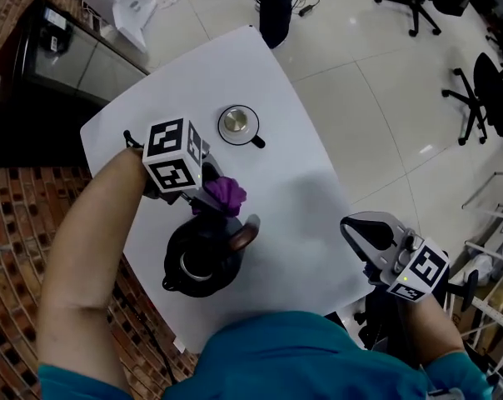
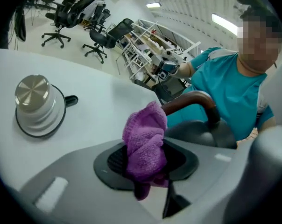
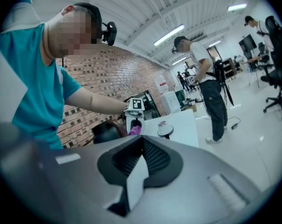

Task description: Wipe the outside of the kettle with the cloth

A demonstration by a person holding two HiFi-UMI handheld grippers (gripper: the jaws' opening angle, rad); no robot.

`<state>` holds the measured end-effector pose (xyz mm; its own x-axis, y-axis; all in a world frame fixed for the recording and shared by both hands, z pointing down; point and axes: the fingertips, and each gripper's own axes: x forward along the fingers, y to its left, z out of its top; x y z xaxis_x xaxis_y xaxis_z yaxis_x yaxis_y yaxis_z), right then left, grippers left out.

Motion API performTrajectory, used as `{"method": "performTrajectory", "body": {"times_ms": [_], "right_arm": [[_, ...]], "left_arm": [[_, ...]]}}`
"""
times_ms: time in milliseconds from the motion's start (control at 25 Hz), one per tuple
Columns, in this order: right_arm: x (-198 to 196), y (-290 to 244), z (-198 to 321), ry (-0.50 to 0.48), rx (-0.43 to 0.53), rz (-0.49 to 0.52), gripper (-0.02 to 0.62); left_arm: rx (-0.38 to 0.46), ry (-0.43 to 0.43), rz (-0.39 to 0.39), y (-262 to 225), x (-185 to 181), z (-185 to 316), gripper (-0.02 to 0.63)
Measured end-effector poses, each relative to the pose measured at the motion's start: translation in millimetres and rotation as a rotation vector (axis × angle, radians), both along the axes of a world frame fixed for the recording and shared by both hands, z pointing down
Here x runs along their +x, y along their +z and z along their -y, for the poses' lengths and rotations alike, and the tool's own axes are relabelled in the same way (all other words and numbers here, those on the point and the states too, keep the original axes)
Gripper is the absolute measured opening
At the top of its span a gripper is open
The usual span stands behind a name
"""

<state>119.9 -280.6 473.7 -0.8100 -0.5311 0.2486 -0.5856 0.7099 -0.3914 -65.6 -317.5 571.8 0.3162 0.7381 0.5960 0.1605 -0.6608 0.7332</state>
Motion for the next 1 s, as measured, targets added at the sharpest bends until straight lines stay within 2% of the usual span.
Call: {"method": "performTrajectory", "body": {"times_ms": [120, 240, 320, 480, 560, 600, 640, 720, 800, 880, 1000], "right_arm": [[5.8, 1.5, -1.5, 0.015, -0.002, 0.008, 0.003], [10.3, 0.4, -3.1, 0.024, 0.004, 0.013, 0.003], [13.7, -2.6, -3.8, 0.028, 0.013, 0.015, 0.003], [18.8, -11.0, -7.5, 0.036, 0.037, 0.021, 0.003], [17.5, -11.6, -10.1, 0.033, 0.037, 0.029, 0.003], [15.1, -10.9, -11.8, 0.026, 0.035, 0.034, 0.003], [11.6, -10.0, -13.9, 0.016, 0.034, 0.038, 0.003], [3.7, -8.6, -18.9, -0.004, 0.039, 0.044, 0.003], [-1.5, -9.1, -24.6, -0.012, 0.049, 0.053, 0.003], [0.7, -10.4, -28.6, -0.009, 0.057, 0.067, 0.003], [15.4, -7.2, -34.0, 0.014, 0.053, 0.078, 0.003]], "left_arm": [[0.06, 0.005, 0.032, 24.5, 3.6, -2.7, 0.155], [0.129, -0.029, 0.005, 31.4, 8.6, 1.2, 0.155], [0.198, -0.14, -0.047, 18.9, 11.0, 20.2, 0.155], [0.323, -0.482, -0.174, -42.4, -3.6, 63.1, 0.155], [0.383, -0.553, -0.215, -74.6, -15.5, 64.8, 0.155], [0.414, -0.531, -0.218, -85.4, -20.8, 59.2, 0.155], [0.448, -0.473, -0.203, -90.0, -25.3, 51.2, 0.155], [0.51, -0.295, -0.125, -82.6, -29.9, 35.7, 0.155], [0.521, -0.101, -0.045, -68.1, -25.2, 23.6, 0.155], [0.468, 0.052, 0.007, -58.6, -10.3, 13.9, 0.155], [0.309, 0.225, 0.12, -43.8, 13.5, -0.4, 0.155]]}}
